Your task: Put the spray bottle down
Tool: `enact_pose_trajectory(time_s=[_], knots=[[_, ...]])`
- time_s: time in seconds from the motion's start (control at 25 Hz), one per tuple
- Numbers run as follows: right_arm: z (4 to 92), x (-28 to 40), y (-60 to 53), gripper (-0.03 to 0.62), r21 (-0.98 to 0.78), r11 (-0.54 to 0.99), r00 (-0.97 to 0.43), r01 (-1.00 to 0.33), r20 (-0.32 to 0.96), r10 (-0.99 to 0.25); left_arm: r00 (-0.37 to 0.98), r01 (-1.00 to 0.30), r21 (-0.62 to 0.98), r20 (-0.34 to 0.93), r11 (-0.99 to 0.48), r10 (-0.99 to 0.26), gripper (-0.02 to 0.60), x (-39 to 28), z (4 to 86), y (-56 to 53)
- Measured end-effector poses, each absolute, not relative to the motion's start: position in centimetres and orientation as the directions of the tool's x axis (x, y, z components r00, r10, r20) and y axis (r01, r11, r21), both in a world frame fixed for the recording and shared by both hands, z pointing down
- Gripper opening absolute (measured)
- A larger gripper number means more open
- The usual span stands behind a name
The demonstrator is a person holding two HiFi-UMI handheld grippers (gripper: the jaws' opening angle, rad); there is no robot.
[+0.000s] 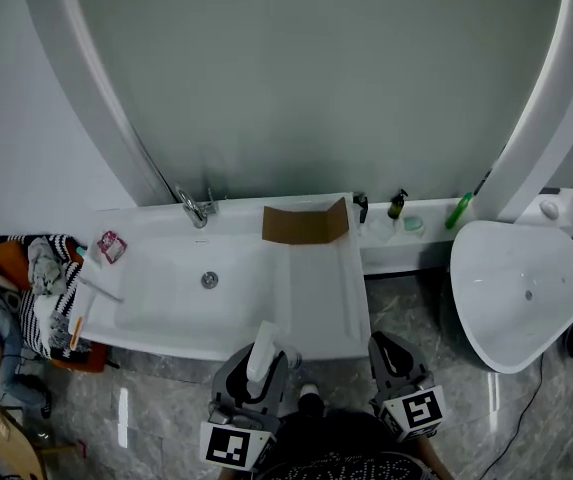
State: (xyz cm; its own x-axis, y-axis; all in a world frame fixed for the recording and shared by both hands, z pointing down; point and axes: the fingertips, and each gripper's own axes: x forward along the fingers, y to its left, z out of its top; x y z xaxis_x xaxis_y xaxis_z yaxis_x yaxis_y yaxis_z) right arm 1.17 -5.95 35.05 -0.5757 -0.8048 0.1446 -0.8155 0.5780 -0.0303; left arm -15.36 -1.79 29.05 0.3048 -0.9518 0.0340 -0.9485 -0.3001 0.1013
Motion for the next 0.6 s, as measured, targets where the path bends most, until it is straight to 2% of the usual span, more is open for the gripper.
enact_pose_trajectory(time_s=[0.2, 0.6], knots=[[36.9, 0.2, -6.2, 0.028, -0.049, 0.568, -0.565, -0.821, 0.199, -0.800, 0.330, -0.943, 0.060, 0.060, -0.326, -0.942, 0.150, -16.9, 30.1, -2.2], [37.3, -1.0, -7.3, 0.027, -0.060, 0.577, -0.574, -0.815, 0.223, -0.788, 0.250, -0.965, 0.108, 0.112, -0.239, -0.962, 0.150, -19.7, 31.5, -2.6]])
